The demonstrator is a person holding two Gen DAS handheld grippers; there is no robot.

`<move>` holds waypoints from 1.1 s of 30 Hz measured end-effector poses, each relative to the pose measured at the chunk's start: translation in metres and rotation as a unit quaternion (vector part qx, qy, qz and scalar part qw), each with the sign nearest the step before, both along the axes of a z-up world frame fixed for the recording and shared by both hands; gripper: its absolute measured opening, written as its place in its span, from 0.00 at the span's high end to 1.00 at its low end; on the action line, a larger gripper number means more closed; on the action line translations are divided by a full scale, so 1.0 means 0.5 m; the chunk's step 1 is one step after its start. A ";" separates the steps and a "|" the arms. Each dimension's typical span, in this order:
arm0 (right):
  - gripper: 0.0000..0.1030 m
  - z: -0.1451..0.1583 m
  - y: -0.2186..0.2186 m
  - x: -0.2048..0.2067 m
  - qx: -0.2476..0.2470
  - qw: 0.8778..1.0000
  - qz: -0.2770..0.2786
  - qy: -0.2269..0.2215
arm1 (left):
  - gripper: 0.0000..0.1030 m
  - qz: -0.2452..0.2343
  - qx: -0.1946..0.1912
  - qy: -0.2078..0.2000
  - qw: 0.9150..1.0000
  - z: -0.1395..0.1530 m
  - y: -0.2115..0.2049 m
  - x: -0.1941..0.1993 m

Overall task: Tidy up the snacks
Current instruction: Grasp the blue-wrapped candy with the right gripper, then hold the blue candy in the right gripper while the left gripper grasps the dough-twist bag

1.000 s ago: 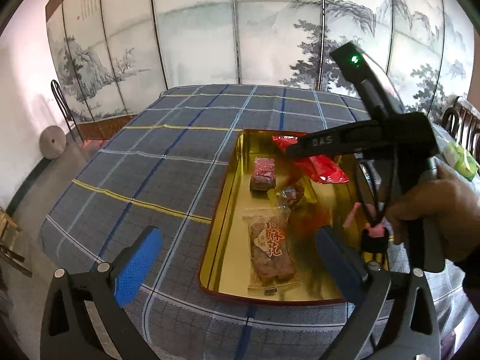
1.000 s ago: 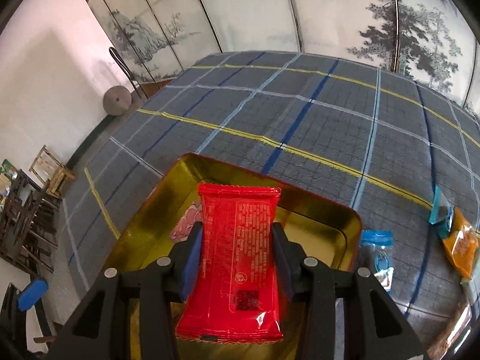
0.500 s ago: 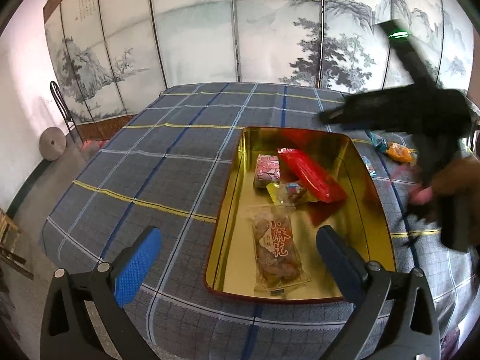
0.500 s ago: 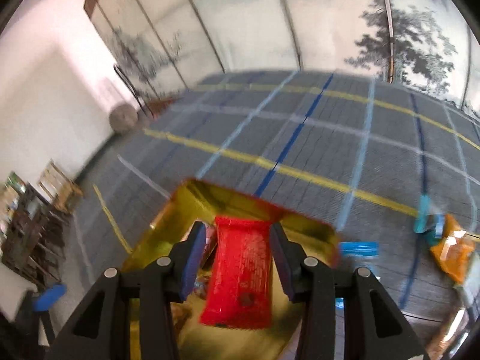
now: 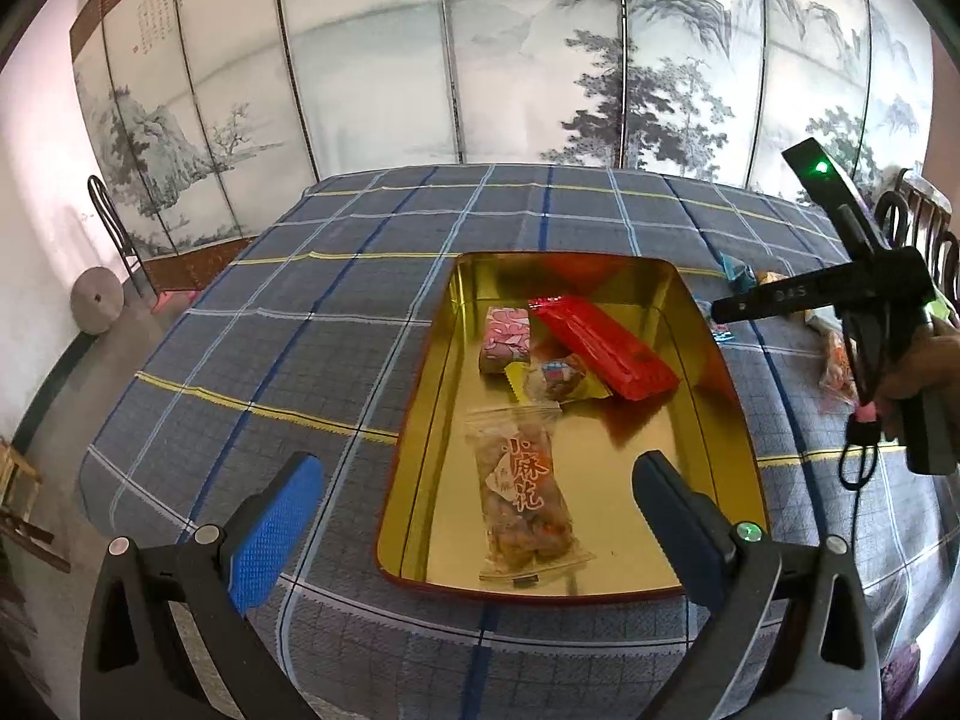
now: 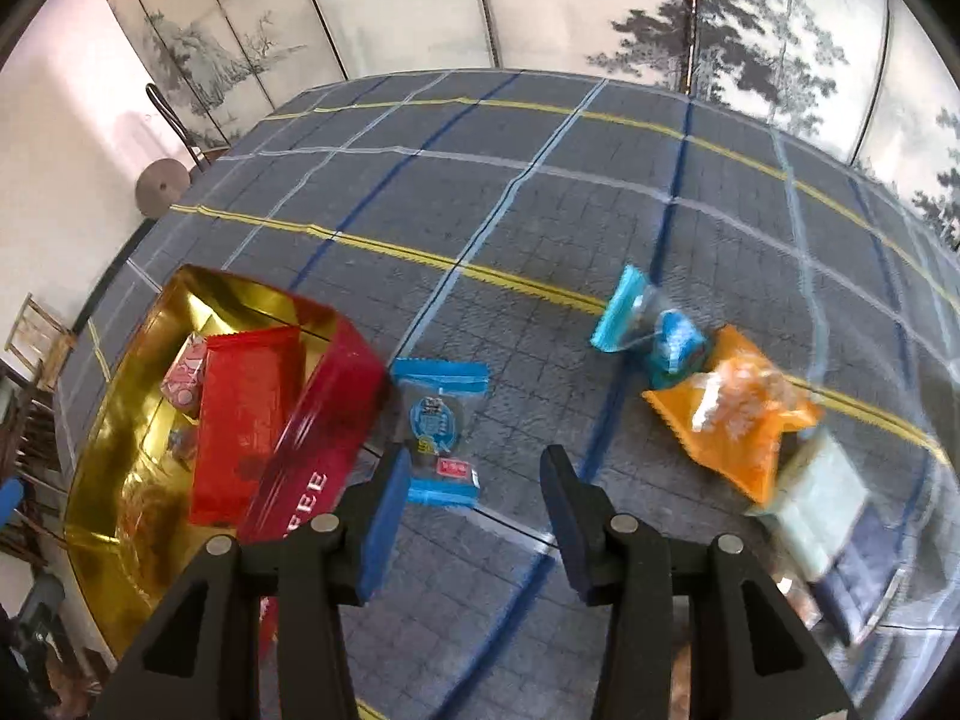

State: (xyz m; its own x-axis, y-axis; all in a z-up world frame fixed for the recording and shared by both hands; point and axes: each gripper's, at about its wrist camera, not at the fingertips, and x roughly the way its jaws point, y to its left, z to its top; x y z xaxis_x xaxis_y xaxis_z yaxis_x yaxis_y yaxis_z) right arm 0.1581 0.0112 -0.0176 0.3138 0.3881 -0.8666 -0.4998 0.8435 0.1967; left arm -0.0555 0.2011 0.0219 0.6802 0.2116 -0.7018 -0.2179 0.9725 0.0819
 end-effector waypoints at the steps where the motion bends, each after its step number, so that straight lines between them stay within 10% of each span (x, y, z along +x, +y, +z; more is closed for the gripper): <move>1: 0.55 -0.002 0.002 0.002 0.007 1.000 -0.001 0.002 | 0.01 0.000 0.001 -0.001 1.000 0.001 0.000 0.000; 20: 0.68 -0.025 0.036 0.005 -0.012 0.999 0.030 -0.044 | 0.01 -0.011 0.018 0.012 1.000 0.000 -0.019 0.021; 25: 0.68 0.053 -0.142 -0.095 0.040 0.995 -0.030 -0.089 | 0.01 -0.045 0.037 -0.007 0.998 0.028 -0.058 0.014; 33: 0.68 0.056 -0.540 -0.168 -0.039 0.962 -0.232 -0.137 | 0.01 -0.182 0.011 -0.002 0.983 0.069 -0.210 0.049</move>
State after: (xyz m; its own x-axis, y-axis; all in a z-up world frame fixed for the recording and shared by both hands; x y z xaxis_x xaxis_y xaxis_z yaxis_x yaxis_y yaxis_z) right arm 0.0740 -0.2589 0.0102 0.6588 0.0888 -0.7470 -0.0899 0.9952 0.0390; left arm -0.0311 0.0963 0.0567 0.7168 -0.0311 -0.6966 0.1440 0.9841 0.1043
